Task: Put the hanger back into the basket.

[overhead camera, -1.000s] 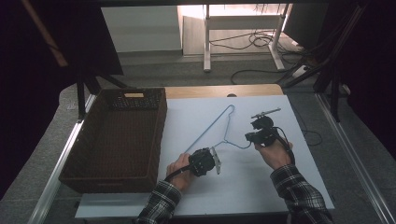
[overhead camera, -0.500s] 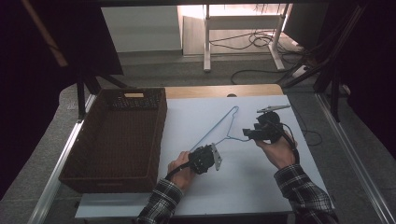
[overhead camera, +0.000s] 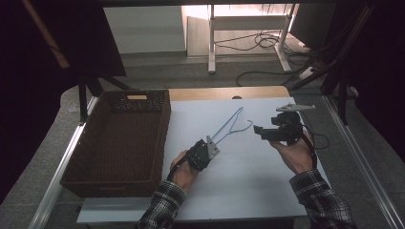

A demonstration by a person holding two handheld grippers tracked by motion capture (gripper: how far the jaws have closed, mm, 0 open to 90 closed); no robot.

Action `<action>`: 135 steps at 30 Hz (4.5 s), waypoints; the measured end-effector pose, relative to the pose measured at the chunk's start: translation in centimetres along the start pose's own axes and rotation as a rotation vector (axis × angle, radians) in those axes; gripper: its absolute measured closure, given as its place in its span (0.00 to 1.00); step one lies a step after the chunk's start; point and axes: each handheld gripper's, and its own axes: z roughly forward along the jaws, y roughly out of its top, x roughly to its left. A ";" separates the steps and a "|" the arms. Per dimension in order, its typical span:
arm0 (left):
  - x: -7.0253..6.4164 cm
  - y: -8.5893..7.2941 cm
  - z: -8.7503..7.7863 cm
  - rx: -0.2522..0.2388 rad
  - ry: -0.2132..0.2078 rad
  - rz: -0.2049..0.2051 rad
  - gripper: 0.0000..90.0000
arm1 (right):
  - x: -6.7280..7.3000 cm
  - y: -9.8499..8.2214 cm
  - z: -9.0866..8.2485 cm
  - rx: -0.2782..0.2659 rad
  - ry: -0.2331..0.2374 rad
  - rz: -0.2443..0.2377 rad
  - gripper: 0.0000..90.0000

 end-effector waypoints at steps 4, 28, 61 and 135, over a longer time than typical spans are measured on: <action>0.9 -0.2 -0.3 -0.016 -0.026 -0.058 0.97 | -0.4 -0.8 -0.4 0.003 -0.003 0.005 0.23; 3.3 1.0 -2.9 -0.140 -0.133 -0.265 0.97 | -1.3 -6.4 0.3 0.086 0.030 0.058 0.25; 10.6 1.4 -11.7 -0.235 -0.254 -0.391 0.97 | 0.7 -9.4 -0.5 0.113 0.072 -0.067 0.21; 21.7 -17.8 -18.6 -0.090 -0.168 -0.581 0.97 | 0.8 -10.4 0.0 0.182 0.059 -0.089 0.22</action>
